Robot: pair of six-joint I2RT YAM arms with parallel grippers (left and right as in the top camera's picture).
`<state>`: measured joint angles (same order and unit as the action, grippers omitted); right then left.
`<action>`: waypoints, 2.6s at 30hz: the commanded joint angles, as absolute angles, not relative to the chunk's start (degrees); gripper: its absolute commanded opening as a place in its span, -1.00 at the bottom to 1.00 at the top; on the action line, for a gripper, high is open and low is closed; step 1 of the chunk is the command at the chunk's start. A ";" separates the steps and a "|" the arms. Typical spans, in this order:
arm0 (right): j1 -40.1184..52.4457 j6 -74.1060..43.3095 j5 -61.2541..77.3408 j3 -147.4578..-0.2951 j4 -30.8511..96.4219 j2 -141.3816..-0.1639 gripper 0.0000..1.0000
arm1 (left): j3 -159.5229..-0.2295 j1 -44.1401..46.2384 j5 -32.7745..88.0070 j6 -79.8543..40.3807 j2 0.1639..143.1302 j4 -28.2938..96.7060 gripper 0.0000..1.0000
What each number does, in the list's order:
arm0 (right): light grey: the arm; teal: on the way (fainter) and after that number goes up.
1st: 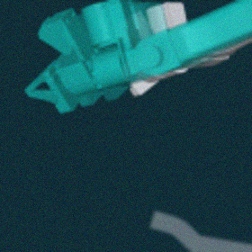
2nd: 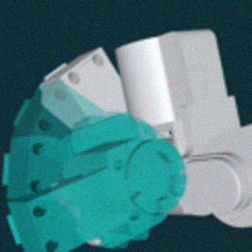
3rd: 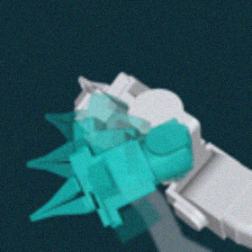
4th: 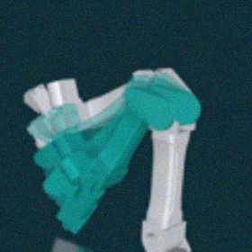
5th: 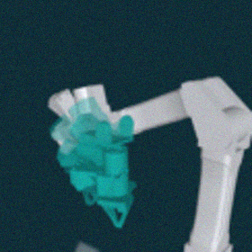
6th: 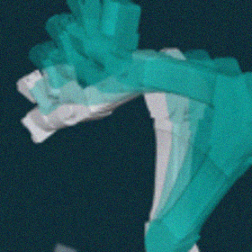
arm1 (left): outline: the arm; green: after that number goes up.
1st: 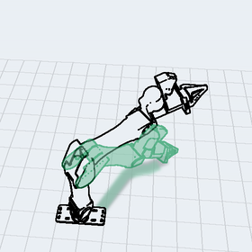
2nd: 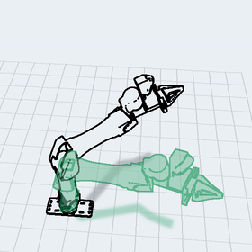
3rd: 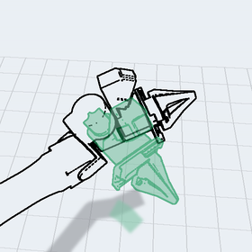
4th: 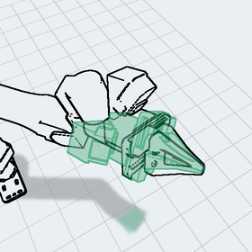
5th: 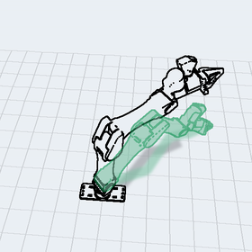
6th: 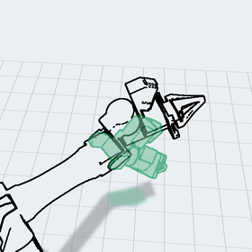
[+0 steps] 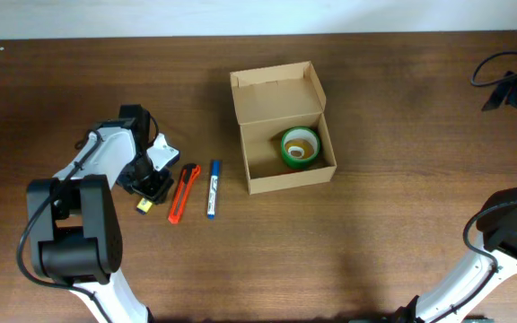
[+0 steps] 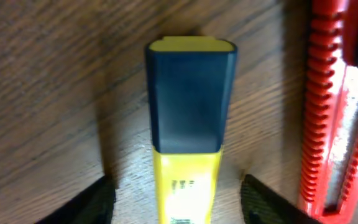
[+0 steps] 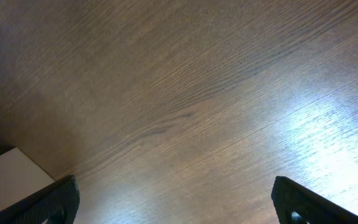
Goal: Pack container
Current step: 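Grasp the yellow highlighter with the left gripper and lift it, then carry the yellow highlighter over the box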
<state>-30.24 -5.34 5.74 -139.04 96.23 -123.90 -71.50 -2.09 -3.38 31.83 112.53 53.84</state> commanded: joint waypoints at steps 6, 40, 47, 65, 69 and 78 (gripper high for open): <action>-30.02 -4.89 6.46 -139.02 96.25 -122.17 0.99 | -71.07 -2.31 -2.81 32.58 114.80 52.71 -0.96; -30.04 -4.89 6.46 -139.02 96.25 -122.17 0.99 | -134.82 18.44 13.02 43.77 114.76 88.33 -0.97; -30.04 -4.89 6.48 -139.02 96.23 -122.17 0.99 | -134.82 29.56 15.86 50.37 118.19 88.49 -0.97; -30.04 -4.89 6.48 -139.02 96.23 -122.17 0.99 | -134.78 39.20 1.26 46.15 133.16 83.20 -0.97; -30.04 -4.89 6.48 -139.02 96.25 -122.17 0.99 | -134.65 38.94 -1.17 44.88 133.97 81.52 -0.97; -30.04 -4.89 6.48 -139.02 96.25 -122.17 0.99 | -129.95 35.97 -2.66 40.66 134.06 78.04 -0.97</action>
<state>-30.24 -5.34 5.74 -139.04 96.23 -123.90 -132.57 37.36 -1.28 43.35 133.53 78.35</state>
